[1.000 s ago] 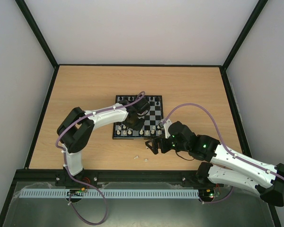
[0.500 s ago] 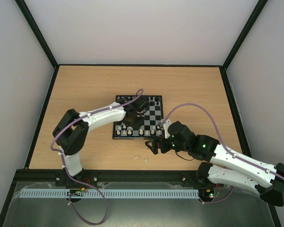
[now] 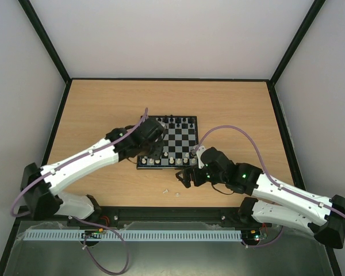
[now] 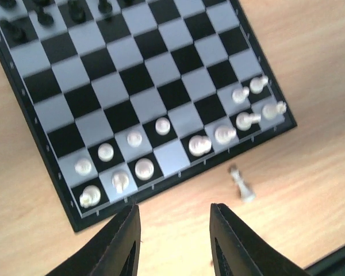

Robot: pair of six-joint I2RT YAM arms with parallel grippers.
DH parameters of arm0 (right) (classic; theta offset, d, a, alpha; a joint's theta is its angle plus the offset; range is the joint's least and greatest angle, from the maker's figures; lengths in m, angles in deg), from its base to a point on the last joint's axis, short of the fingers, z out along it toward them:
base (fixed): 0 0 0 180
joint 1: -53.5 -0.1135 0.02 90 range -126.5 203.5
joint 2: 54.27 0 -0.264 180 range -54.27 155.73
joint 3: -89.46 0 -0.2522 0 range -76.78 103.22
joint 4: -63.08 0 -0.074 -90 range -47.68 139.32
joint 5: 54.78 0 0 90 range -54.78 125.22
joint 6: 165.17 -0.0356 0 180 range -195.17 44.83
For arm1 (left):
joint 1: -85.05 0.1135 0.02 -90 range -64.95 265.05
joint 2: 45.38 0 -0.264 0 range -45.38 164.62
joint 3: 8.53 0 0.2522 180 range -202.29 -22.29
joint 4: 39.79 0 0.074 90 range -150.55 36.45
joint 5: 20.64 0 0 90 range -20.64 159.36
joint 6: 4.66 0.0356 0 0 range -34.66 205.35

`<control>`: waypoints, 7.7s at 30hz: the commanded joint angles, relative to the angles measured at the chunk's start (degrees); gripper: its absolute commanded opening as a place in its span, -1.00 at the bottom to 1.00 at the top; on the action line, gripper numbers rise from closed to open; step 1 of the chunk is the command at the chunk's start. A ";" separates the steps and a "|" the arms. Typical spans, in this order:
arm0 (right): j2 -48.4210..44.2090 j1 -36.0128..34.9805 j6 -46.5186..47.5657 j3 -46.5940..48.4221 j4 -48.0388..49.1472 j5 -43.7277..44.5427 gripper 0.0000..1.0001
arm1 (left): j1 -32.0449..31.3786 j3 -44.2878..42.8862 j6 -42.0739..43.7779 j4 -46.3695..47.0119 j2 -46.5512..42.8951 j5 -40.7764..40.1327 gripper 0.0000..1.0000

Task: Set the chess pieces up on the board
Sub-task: Pick up the chess piece at the center of the board, then place the chess piece on the chessboard, then pick up the chess piece at the center of the board.

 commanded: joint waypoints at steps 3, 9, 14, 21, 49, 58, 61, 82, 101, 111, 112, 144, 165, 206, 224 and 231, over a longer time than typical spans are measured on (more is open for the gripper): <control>2.06 0.18 0.07 0.73 -1.96 0.55 0.98 | -3.15 9.47 -6.30 0.33 -8.72 -1.03 -0.23; 7.21 0.06 -2.50 1.68 -3.23 -1.81 0.85 | -5.35 16.71 -10.23 5.86 -19.39 -1.32 0.16; 12.97 -3.53 -6.32 3.49 -6.76 1.86 0.58 | -6.48 21.92 -11.05 11.00 -27.98 -1.14 0.68; 22.46 -11.96 -11.10 8.02 -11.46 8.23 0.09 | -6.65 25.32 -12.12 12.12 -34.55 -3.02 0.98; 40.85 -16.68 -12.45 13.63 -11.72 8.96 -0.52 | -6.63 26.90 -10.99 11.70 -36.68 -2.54 0.98; 42.36 -16.69 -11.67 13.86 -10.65 9.19 -0.69 | -6.67 26.88 -11.02 11.65 -36.70 -2.53 0.98; 42.35 -16.68 -11.56 14.02 -10.37 9.53 -0.76 | -6.67 26.76 -10.97 11.57 -36.70 -2.58 0.98; 33.58 -5.02 -4.00 24.88 -21.60 13.22 -0.97 | -6.67 26.69 -10.73 11.55 -37.13 -2.26 0.98; 55.97 9.58 9.18 45.88 -21.82 5.50 -0.97 | -6.67 26.64 -11.60 10.99 -43.18 -4.11 0.98; 61.56 10.00 9.83 46.31 -22.51 5.28 -0.97 | -6.67 26.72 -11.47 11.25 -43.08 -3.94 0.98; 61.81 10.03 9.84 46.07 -22.34 5.21 -0.97 | -6.66 26.75 -11.37 11.25 -43.07 -3.94 0.98; 62.86 10.83 10.80 43.98 -20.94 3.95 -0.69 | -6.67 26.72 -11.37 11.35 -41.72 -4.02 0.98; 44.61 10.87 6.89 39.97 -19.63 8.29 -0.19 | -6.67 26.61 -11.21 11.69 -41.23 -3.77 0.98; 46.00 -3.55 -13.56 15.79 -1.77 11.88 -0.26 | -6.67 27.29 -11.70 12.41 -42.14 -0.84 0.98; 48.08 -3.48 -12.51 15.48 -1.89 11.59 -0.64 | -6.67 27.72 -11.47 12.58 -42.50 -0.95 0.98; 40.28 -5.90 -10.08 11.33 2.57 13.33 -0.67 | -6.67 27.83 -11.74 12.69 -42.13 -1.04 0.98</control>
